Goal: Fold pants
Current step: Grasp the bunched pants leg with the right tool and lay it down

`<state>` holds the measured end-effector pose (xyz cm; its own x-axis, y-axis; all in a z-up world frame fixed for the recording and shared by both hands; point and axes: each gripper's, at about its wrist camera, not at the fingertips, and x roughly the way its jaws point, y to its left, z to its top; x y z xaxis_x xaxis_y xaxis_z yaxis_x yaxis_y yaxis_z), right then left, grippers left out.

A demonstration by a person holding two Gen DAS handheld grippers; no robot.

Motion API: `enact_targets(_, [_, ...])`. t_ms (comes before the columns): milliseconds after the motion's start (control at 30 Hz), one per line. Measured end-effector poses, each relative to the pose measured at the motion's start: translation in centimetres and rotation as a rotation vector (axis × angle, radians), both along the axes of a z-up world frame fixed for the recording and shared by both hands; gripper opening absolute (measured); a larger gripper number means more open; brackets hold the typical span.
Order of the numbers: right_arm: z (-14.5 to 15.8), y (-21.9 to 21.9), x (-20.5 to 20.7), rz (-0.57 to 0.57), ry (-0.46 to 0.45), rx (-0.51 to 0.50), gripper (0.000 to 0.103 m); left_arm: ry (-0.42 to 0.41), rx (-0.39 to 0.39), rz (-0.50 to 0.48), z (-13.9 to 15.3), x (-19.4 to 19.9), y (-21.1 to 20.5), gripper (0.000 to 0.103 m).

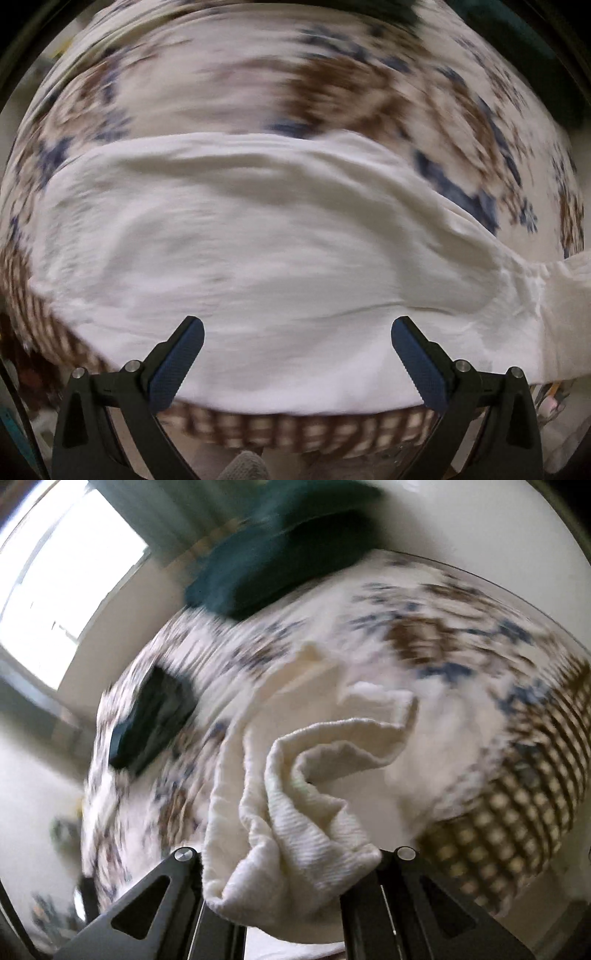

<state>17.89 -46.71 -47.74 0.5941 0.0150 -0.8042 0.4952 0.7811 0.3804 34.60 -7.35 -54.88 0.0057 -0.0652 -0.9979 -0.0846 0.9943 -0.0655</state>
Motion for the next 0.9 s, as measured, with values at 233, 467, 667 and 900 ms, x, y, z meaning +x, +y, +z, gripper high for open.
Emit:
enact_targets(233, [-7.0, 20.8, 4.3, 0.350, 0.130, -0.102, 0.006, -0.018, 0.048, 0.135, 0.6, -3.5, 11.1, 0.103])
enact_targets(467, [-14.4, 34.1, 4.4, 0.536, 0.253, -0.228, 0.006, -0.021, 0.103, 0.196, 0.3, -5.2, 17.9, 0.103])
enact_targets(667, [-13.8, 36.2, 3.8, 0.600, 0.251, -0.311, 0.006, -0.037, 0.079, 0.215, 1.3, -5.9, 20.6, 0.103])
enact_targets(900, [-15.0, 37.5, 3.2, 0.796, 0.325, -0.221, 0.039, -0.068, 0.041, 0.198, 1.8, -3.4, 20.5, 0.103])
